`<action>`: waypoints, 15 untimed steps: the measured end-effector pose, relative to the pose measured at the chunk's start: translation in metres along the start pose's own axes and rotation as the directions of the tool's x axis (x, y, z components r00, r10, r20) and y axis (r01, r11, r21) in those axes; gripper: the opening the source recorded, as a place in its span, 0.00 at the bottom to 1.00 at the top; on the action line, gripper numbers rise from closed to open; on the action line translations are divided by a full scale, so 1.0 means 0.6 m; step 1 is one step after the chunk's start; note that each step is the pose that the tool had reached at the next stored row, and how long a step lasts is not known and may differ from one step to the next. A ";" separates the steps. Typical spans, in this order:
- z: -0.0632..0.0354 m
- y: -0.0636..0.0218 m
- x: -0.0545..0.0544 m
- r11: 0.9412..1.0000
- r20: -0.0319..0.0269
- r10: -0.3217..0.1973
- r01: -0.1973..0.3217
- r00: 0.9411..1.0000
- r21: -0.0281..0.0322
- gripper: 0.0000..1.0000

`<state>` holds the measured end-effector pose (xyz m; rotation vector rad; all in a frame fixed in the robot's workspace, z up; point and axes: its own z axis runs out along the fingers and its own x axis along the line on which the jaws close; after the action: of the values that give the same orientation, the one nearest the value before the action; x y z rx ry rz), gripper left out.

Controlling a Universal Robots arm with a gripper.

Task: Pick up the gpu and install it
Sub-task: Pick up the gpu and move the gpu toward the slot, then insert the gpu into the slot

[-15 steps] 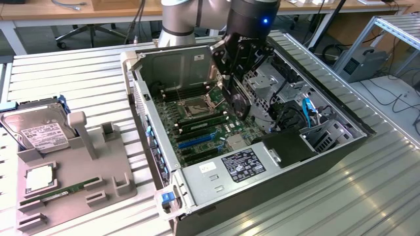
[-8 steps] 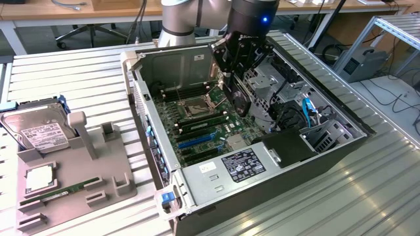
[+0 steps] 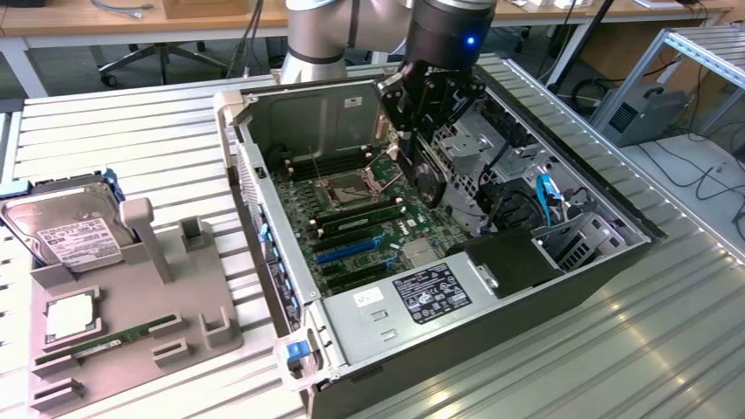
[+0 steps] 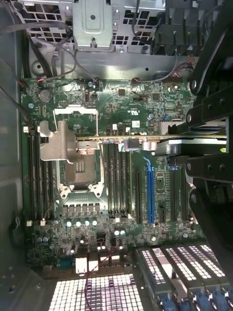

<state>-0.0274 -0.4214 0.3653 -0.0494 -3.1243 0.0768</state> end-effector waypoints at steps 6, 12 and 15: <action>0.002 0.000 -0.003 1.000 0.000 0.000 0.000 1.000 0.000 0.27; 0.002 0.000 -0.003 1.000 0.000 0.000 0.000 1.000 0.000 0.27; 0.002 0.000 -0.003 1.000 0.000 0.000 0.000 1.000 0.000 0.27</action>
<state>-0.0255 -0.4214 0.3638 -0.0494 -3.1244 0.0767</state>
